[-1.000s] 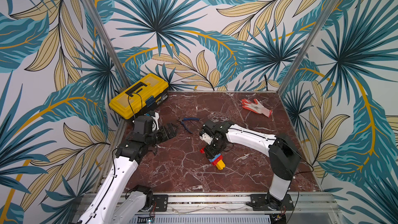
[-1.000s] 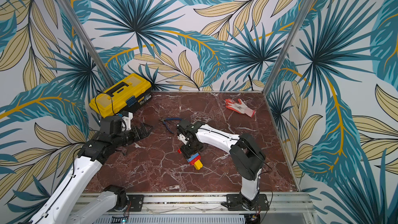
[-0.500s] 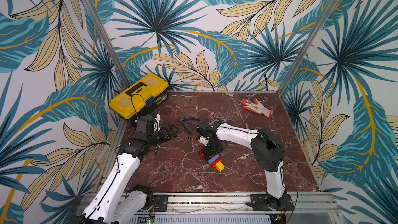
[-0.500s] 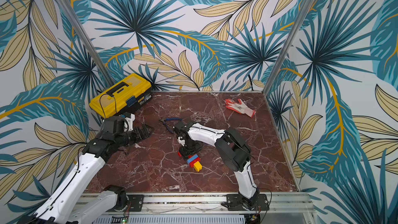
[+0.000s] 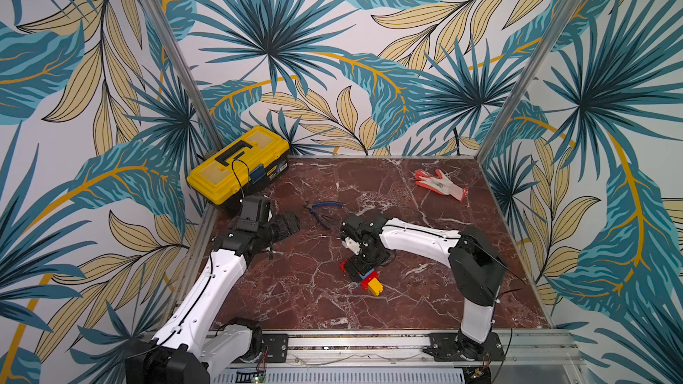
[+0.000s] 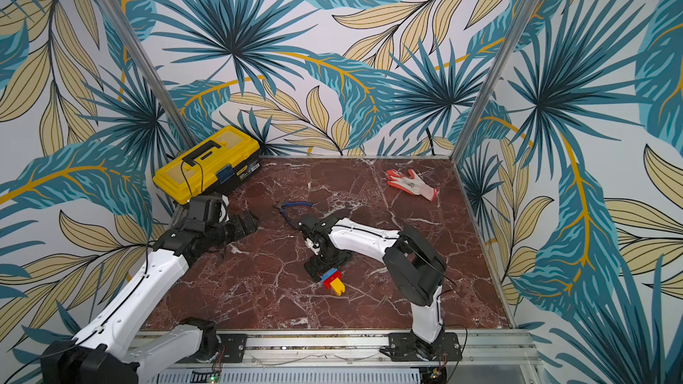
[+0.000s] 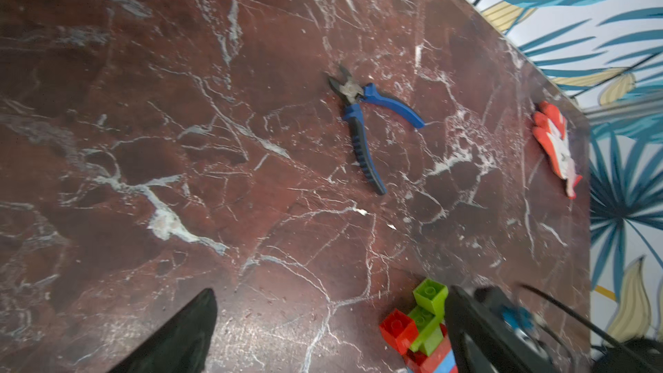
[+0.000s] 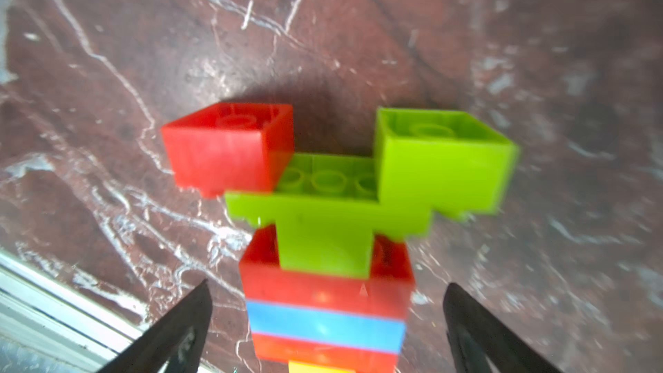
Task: Assemble a carrot with lego
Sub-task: Adjust the lego brick at the center of the board, then reset both arms
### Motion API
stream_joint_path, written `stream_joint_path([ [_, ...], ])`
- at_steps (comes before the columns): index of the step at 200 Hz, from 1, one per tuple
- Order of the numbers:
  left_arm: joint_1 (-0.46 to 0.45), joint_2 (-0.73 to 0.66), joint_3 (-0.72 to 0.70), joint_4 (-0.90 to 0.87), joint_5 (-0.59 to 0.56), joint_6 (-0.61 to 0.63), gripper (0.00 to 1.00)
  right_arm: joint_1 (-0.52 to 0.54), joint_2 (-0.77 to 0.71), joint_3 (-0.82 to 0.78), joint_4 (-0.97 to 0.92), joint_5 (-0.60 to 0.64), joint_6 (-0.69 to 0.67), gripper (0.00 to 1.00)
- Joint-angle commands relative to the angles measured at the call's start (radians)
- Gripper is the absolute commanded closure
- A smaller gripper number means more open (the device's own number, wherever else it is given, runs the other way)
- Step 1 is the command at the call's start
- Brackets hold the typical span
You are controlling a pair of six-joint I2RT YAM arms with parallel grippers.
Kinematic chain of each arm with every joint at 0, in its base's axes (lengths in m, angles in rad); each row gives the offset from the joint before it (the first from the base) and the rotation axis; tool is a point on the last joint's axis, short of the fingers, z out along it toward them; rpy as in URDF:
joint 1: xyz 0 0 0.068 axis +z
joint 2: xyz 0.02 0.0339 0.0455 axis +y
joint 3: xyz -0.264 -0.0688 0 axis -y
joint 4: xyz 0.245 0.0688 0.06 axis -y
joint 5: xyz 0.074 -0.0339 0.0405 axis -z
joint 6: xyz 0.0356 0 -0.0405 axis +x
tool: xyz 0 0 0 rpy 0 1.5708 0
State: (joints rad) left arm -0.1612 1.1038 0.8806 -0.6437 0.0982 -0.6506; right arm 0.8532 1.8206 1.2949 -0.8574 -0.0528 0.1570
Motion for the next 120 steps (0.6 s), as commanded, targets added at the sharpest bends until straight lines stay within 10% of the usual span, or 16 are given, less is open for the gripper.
stream_joint_path([
  [1,0.014,0.065,0.049,-0.011,-0.143,0.044,0.01,0.000,-0.188,-0.086,0.062,0.123,0.025,0.01],
  [54,0.025,-0.121,-0.130,0.268,-0.609,0.187,0.01,-0.015,-0.651,-0.269,0.185,0.761,0.142,0.00],
  [77,0.026,-0.294,-0.351,0.679,-0.586,0.501,0.01,-0.035,-0.793,-0.422,0.403,1.058,0.051,0.00],
  [120,0.038,-0.115,-0.454,0.949,-0.609,0.513,0.01,-0.239,-0.916,-0.599,0.794,1.269,-0.059,0.00],
])
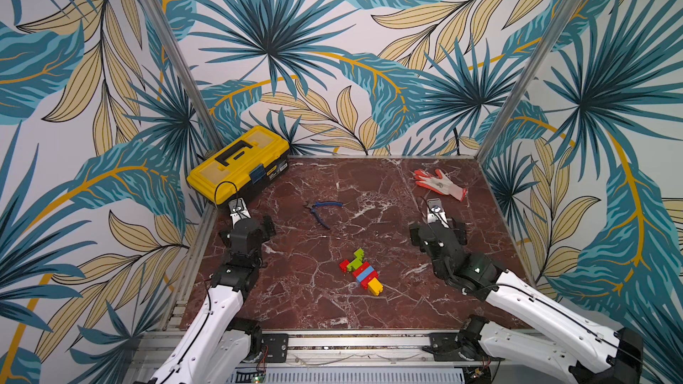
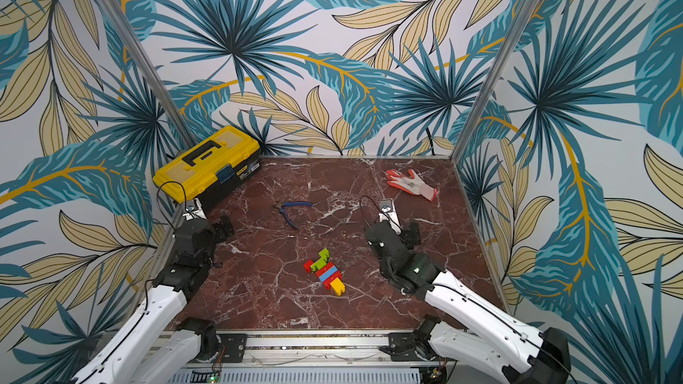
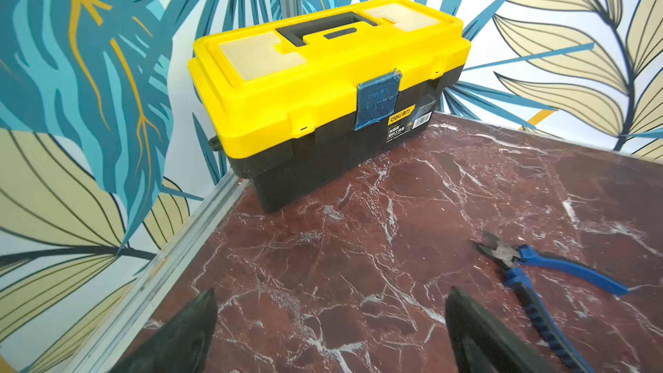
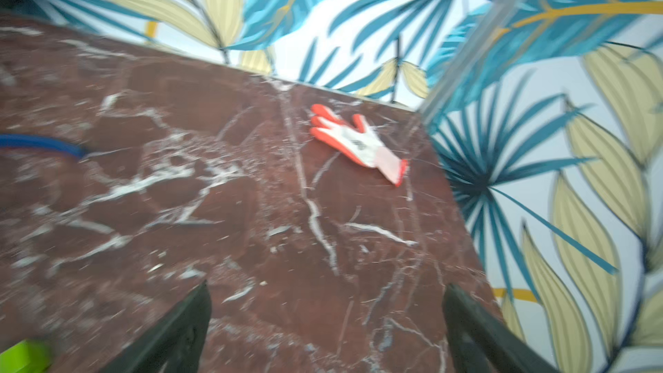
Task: Assemble a carrot with lego
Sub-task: Reset both arms
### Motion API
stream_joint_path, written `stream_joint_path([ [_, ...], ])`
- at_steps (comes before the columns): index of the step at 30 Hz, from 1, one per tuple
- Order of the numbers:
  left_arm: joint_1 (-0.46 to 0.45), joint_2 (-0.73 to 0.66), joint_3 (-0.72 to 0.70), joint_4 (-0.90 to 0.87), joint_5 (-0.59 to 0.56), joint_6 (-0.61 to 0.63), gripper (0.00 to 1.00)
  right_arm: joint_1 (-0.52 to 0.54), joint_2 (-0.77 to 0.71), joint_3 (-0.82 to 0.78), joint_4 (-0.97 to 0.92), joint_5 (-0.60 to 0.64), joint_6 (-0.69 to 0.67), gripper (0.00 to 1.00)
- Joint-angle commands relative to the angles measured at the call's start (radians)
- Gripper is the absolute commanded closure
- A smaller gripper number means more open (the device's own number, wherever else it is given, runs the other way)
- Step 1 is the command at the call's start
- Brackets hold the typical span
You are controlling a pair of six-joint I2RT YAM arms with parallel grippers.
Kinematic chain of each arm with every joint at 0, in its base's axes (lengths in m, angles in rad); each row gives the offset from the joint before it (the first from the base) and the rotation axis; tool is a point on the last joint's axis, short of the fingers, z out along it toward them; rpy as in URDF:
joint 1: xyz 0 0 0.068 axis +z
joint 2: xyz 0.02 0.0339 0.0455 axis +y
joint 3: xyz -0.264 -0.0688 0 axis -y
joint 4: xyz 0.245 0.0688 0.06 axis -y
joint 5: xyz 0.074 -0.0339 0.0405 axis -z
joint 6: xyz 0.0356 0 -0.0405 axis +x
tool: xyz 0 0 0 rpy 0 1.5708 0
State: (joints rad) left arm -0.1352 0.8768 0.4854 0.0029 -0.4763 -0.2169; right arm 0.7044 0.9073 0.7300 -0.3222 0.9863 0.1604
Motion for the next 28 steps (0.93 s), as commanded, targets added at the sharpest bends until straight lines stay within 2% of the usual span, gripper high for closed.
stream_joint_path([
  [1,0.012,0.119,-0.060,0.313,-0.034,0.081,0.01,-0.095,0.001,-0.037,0.265,0.230,-0.066,0.00],
  [2,0.013,0.177,-0.065,0.365,-0.023,0.097,0.01,-0.127,0.015,-0.073,0.344,0.239,-0.086,0.01],
  [4,0.014,0.313,-0.062,0.468,-0.032,0.081,0.01,-0.213,0.050,-0.199,0.593,0.174,-0.167,0.01],
  [7,0.020,0.469,-0.041,0.560,-0.054,0.083,0.01,-0.301,0.109,-0.322,0.807,0.073,-0.173,0.00],
  [11,0.050,0.520,-0.004,0.563,-0.001,0.113,0.00,-0.405,0.266,-0.377,1.016,-0.023,-0.140,0.01],
  [13,0.071,0.525,0.001,0.566,0.039,0.115,0.01,-0.440,0.407,-0.371,1.136,-0.066,-0.151,0.01],
  [15,0.101,0.538,-0.023,0.623,0.100,0.118,0.01,-0.448,0.547,-0.328,1.246,-0.030,-0.209,0.01],
  [17,0.145,0.598,-0.072,0.792,0.185,0.117,0.01,-0.463,0.636,-0.286,1.266,-0.117,-0.228,0.01],
  [19,0.150,0.615,-0.067,0.786,0.263,0.138,0.01,-0.474,0.641,-0.185,1.034,-0.188,-0.198,0.00],
  [20,0.151,0.630,-0.092,0.833,0.281,0.138,0.01,-0.489,0.641,-0.198,1.069,-0.215,-0.200,0.01],
  [21,0.149,0.652,-0.107,0.894,0.279,0.150,0.01,-0.518,0.629,-0.197,1.026,-0.276,-0.172,0.01],
  [23,0.149,0.650,-0.105,0.886,0.278,0.150,0.01,-0.587,0.625,-0.175,0.959,-0.406,-0.119,0.01],
  [28,0.150,0.650,-0.105,0.885,0.276,0.149,0.01,-0.606,0.591,-0.218,1.009,-0.498,-0.132,0.01],
])
